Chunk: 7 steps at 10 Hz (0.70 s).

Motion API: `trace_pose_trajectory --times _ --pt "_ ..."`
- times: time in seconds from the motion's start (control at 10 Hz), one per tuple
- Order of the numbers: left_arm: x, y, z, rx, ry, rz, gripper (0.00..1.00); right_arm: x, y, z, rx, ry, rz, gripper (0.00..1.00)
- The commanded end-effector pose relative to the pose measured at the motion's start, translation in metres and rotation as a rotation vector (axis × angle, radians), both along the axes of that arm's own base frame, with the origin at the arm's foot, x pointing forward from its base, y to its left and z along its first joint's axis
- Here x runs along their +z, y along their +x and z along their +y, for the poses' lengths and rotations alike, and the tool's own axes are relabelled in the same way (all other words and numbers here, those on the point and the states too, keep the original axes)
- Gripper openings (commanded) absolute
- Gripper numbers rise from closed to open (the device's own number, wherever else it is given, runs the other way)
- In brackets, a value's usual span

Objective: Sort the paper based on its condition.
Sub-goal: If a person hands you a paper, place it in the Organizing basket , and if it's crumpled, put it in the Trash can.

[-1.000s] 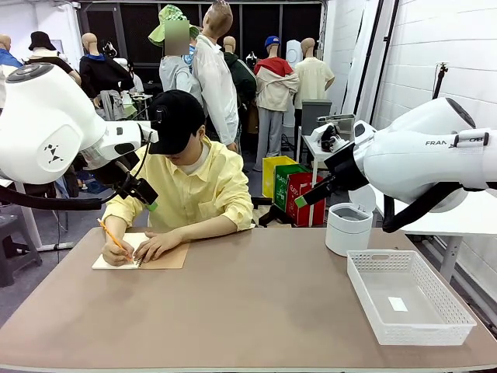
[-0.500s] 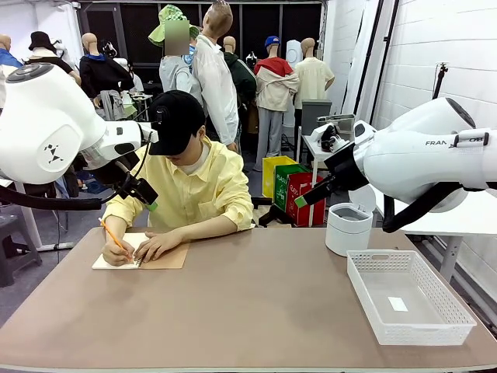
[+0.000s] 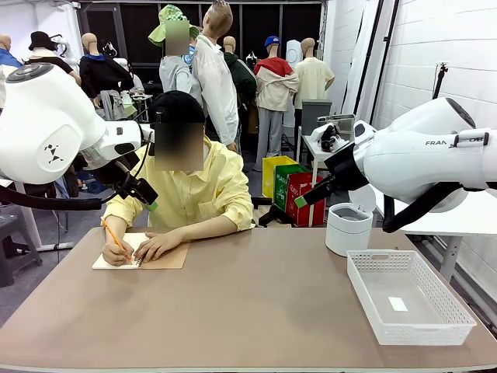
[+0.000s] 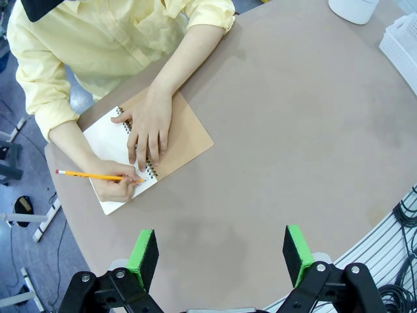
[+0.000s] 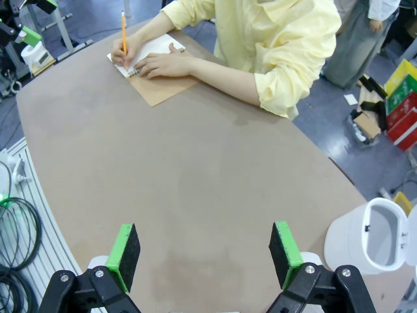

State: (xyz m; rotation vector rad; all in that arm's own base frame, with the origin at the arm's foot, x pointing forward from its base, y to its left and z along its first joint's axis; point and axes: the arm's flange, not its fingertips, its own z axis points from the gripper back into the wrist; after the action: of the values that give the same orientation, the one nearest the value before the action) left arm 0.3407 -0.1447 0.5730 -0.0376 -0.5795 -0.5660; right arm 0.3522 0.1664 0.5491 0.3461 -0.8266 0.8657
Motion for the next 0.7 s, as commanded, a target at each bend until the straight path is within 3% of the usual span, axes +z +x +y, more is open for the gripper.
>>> trace_pose_trajectory --times 0.0,0.6 --pt "-0.0021 0.0013 0.0012 -0.008 -0.001 -0.011 1.00 -0.0008 -0.0006 -0.0002 0.002 0.003 0.007 1.00" --pt "-0.0021 0.0013 0.0012 -0.008 -0.001 -0.011 1.00 -0.0008 -0.0006 -0.0002 0.002 0.003 0.007 1.00"
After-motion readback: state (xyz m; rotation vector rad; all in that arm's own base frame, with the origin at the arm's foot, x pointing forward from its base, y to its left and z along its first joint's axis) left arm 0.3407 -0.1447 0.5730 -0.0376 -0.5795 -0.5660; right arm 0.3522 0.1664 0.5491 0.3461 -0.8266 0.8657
